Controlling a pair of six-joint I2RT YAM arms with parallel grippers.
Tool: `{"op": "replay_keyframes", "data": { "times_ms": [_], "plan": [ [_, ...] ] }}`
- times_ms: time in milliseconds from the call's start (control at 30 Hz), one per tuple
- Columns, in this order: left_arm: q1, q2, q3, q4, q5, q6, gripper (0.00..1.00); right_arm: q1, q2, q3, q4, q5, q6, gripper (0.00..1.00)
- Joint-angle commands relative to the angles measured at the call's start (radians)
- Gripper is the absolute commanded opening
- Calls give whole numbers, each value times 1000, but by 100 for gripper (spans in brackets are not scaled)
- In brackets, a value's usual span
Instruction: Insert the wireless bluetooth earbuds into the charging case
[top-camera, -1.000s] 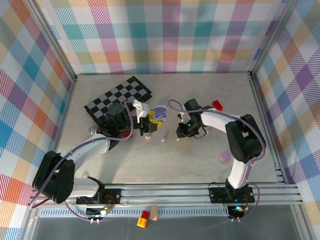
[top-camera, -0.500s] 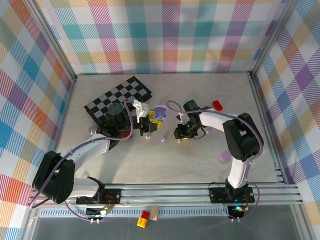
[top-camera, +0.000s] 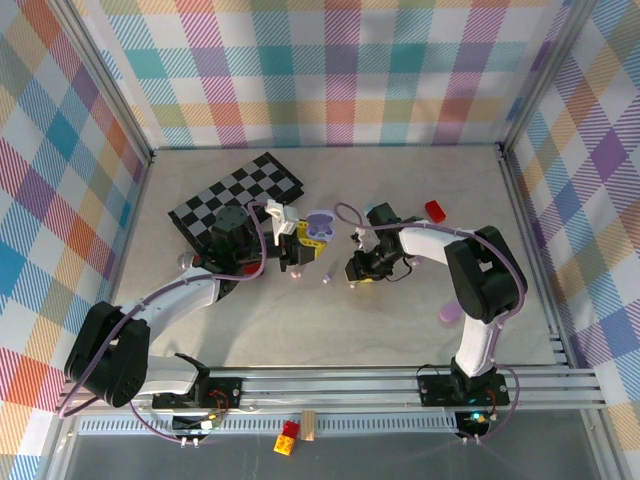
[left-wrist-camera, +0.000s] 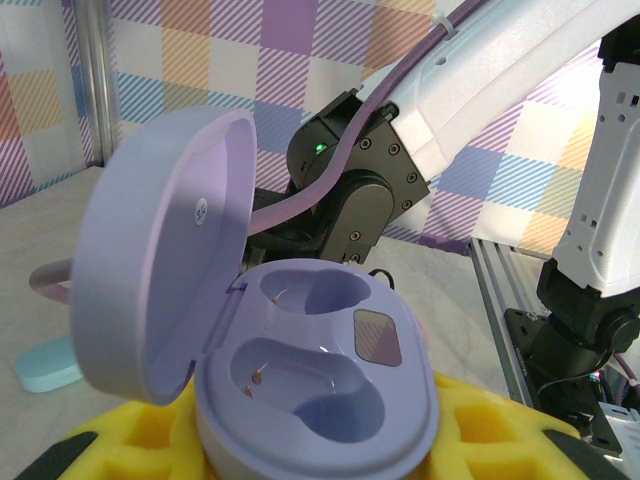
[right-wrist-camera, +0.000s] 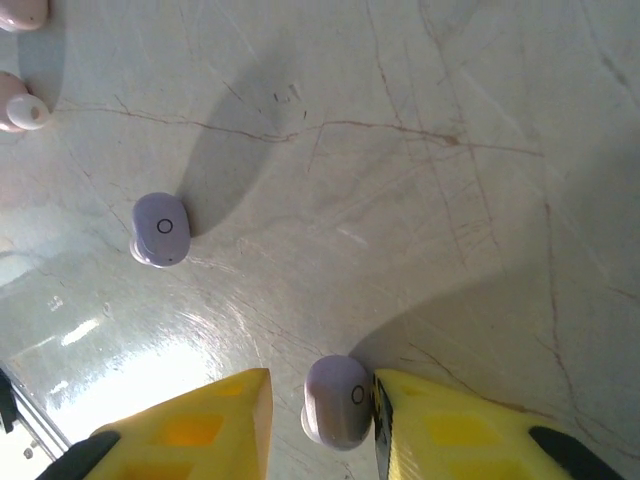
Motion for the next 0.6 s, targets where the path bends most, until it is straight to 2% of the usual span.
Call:
{"op": "replay_keyframes", "data": {
  "times_ms": [0, 367, 567],
  "plan": [
    [13, -1, -2, 28, 27, -3, 31, 5, -20, -15, 37, -51, 15, 31],
    [15, -3, -3, 28, 28, -2, 31, 5, -5, -25, 66, -126, 25, 29],
    [15, -4, -6, 28, 28, -3, 31, 5, 26, -19, 58, -104, 24, 30]
  ]
}}
